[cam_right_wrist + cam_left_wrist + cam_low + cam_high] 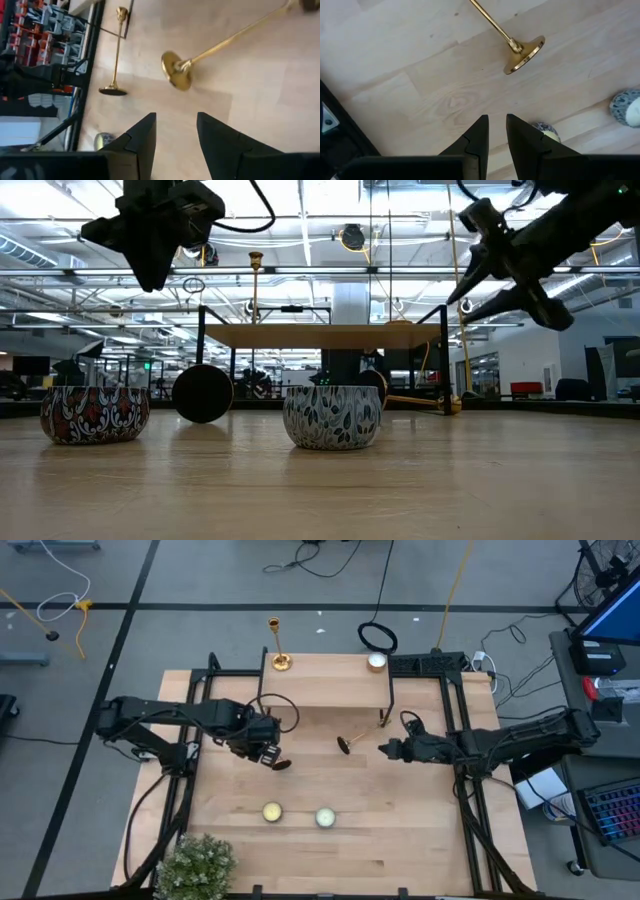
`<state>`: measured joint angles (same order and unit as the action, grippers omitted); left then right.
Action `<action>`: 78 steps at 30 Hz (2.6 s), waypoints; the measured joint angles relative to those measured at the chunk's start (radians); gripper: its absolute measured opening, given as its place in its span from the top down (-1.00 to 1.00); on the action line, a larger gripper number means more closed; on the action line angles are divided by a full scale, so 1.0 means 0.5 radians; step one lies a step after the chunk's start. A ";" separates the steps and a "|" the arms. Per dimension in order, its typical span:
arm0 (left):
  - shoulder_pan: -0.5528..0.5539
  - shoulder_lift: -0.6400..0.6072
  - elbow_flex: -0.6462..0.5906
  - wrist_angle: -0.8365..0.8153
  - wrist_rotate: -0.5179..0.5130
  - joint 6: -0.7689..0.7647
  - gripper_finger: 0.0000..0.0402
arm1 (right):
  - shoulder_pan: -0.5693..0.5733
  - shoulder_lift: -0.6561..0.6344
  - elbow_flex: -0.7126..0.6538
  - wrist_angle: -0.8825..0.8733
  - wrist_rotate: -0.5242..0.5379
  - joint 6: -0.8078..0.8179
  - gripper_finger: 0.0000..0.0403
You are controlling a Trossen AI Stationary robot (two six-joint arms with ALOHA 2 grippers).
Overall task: Pick & Place candle stick holders
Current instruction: Put the right gold candle holder on the shelf
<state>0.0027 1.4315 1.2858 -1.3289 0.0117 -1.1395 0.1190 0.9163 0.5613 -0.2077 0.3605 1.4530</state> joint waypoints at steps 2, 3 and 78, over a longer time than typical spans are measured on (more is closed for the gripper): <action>-0.025 0.000 0.000 -0.001 -0.026 0.002 0.64 | 0.003 0.054 0.000 0.050 -0.046 0.062 0.29; -0.041 0.000 0.000 -0.001 -0.040 0.000 0.64 | 0.002 0.085 0.000 0.072 -0.055 0.074 0.27; -0.096 -0.013 -0.362 0.330 -0.027 0.273 0.64 | -0.545 1.093 0.000 0.930 -0.042 0.859 0.05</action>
<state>-0.0452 1.4250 1.1049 -1.1641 -0.0017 -1.0031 -0.1533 1.4627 0.5613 0.2574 0.3393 1.8827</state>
